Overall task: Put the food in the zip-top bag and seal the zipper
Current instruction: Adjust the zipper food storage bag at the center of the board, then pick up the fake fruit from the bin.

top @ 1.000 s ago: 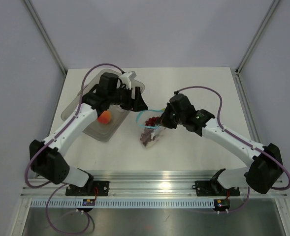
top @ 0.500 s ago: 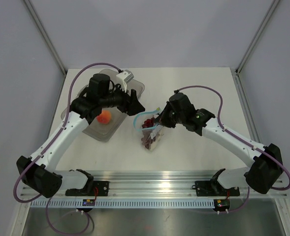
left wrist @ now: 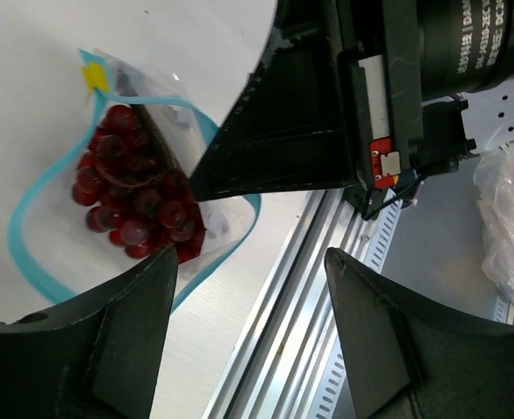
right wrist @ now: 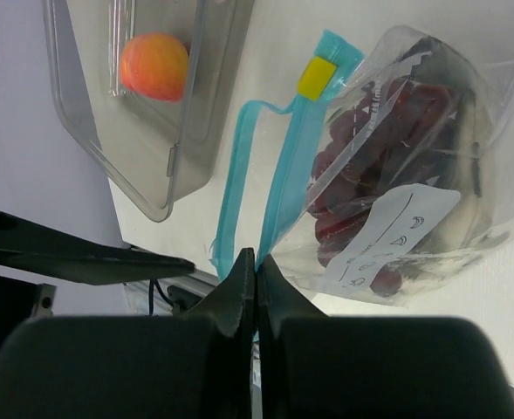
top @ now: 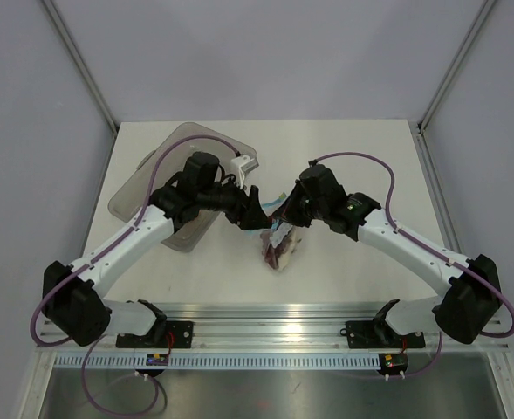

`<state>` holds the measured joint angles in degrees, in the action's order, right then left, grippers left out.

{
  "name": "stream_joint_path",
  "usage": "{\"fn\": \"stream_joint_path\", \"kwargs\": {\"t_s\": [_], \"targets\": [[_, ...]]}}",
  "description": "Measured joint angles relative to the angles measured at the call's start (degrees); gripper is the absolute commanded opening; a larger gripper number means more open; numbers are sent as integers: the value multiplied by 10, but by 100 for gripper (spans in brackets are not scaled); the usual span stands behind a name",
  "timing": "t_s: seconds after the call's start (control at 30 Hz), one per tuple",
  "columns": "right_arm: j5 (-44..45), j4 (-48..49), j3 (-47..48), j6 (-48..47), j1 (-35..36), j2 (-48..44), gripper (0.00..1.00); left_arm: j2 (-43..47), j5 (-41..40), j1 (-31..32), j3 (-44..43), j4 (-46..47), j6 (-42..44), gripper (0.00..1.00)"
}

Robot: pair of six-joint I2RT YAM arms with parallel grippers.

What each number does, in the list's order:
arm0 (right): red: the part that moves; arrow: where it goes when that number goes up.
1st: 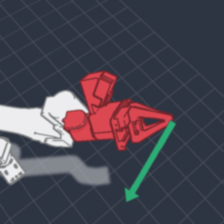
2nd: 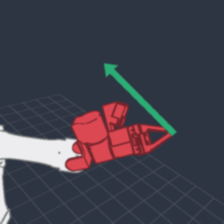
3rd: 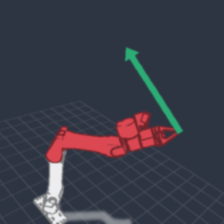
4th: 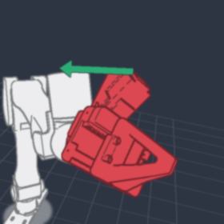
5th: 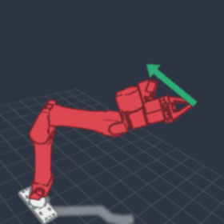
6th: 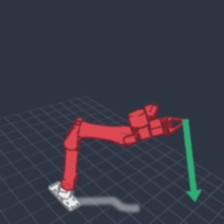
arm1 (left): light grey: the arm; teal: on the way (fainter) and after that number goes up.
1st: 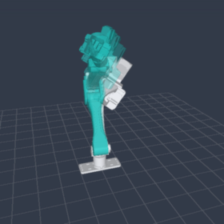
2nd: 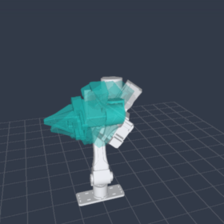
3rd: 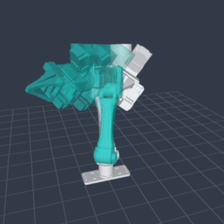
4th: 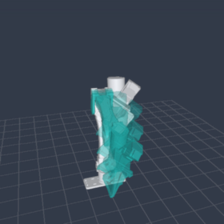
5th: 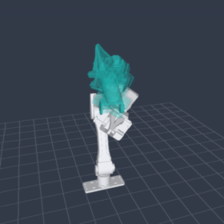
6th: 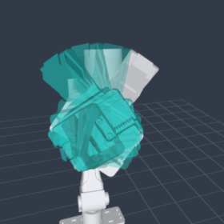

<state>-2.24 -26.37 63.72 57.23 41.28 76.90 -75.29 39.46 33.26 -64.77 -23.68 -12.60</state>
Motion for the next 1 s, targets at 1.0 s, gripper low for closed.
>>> {"fn": "stream_joint_path", "kwargs": {"t_s": [1.0], "targets": [[1,0,-23,0,0,-40,0,0,-363,-176,-5,-89,-87,99]]}}
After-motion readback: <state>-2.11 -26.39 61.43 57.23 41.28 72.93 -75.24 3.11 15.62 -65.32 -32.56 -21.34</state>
